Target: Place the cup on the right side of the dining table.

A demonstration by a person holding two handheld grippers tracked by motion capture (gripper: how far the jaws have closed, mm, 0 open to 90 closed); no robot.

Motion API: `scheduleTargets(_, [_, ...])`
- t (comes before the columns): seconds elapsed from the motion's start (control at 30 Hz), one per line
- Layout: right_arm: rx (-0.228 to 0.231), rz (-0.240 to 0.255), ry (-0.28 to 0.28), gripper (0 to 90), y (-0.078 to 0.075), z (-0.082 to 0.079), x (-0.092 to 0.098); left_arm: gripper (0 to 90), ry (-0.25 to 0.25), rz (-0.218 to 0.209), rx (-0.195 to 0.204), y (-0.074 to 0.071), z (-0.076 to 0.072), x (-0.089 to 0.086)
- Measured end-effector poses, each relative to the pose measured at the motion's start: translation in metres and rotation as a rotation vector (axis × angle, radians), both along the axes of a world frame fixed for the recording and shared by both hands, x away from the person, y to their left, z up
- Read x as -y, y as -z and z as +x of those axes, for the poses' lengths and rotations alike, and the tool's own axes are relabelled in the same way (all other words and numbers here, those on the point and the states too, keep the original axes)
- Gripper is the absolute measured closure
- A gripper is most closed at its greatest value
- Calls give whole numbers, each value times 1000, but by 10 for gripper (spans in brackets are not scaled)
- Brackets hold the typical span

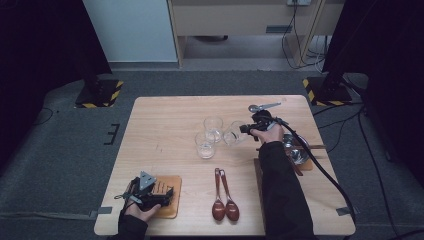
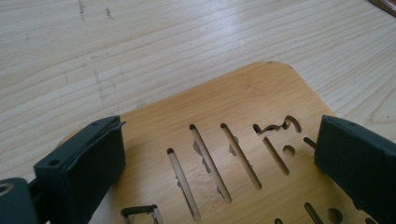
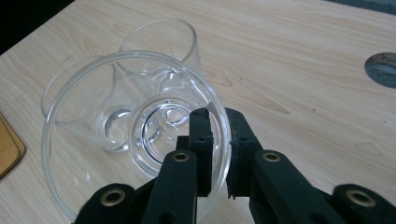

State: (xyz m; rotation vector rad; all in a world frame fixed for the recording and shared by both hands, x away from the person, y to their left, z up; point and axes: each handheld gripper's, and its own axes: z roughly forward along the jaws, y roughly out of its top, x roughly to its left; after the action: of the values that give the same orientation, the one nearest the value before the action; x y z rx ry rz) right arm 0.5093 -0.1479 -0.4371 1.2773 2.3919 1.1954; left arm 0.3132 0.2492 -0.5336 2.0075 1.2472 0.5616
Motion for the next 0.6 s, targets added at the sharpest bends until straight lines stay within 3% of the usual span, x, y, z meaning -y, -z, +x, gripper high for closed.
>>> scheduleTargets(0.6, [21,4,108,834,-4,1,47,10,0,0,0,0,0,0])
